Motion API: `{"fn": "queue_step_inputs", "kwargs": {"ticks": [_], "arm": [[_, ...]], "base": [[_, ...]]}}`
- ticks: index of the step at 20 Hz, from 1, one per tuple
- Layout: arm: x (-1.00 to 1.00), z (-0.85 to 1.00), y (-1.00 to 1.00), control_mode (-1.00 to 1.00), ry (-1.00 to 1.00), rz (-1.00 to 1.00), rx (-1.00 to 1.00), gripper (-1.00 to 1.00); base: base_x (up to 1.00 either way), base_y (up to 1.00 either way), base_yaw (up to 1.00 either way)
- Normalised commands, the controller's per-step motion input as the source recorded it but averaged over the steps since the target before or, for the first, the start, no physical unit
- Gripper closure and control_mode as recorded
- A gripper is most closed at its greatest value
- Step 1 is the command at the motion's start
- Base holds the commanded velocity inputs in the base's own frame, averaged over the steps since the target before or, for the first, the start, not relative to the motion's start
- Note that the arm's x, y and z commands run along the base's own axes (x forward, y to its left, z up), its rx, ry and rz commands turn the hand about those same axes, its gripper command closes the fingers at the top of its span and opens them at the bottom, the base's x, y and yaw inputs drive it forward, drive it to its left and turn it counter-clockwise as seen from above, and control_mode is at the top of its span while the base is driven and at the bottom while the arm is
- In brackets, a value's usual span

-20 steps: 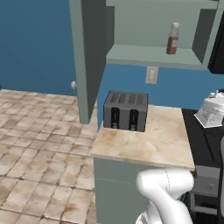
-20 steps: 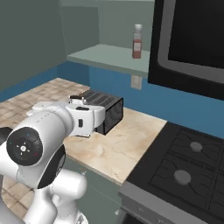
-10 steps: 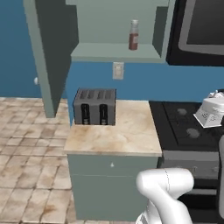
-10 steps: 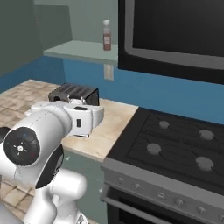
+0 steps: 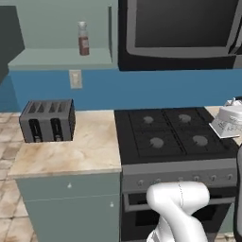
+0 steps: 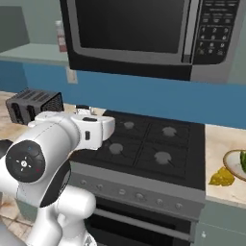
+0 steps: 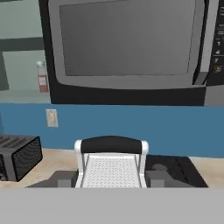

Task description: Pick the cheese from the fridge and the cheese grater from the cabinet and place them next to the salad bowl.

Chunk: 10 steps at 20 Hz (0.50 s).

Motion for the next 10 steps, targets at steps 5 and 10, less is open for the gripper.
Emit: {"fn": "queue_step_inputs", "kwargs": {"ticks": [5, 10], "arm": [[0.0, 0.0, 0.0, 1.0, 0.0, 0.0, 0.0, 1.0], [0.0, 0.0, 0.0, 1.0, 0.0, 0.0, 0.0, 1.0]], "base": [[0.0, -0.77, -0.23], [0.01, -0.68, -0.18]]}}
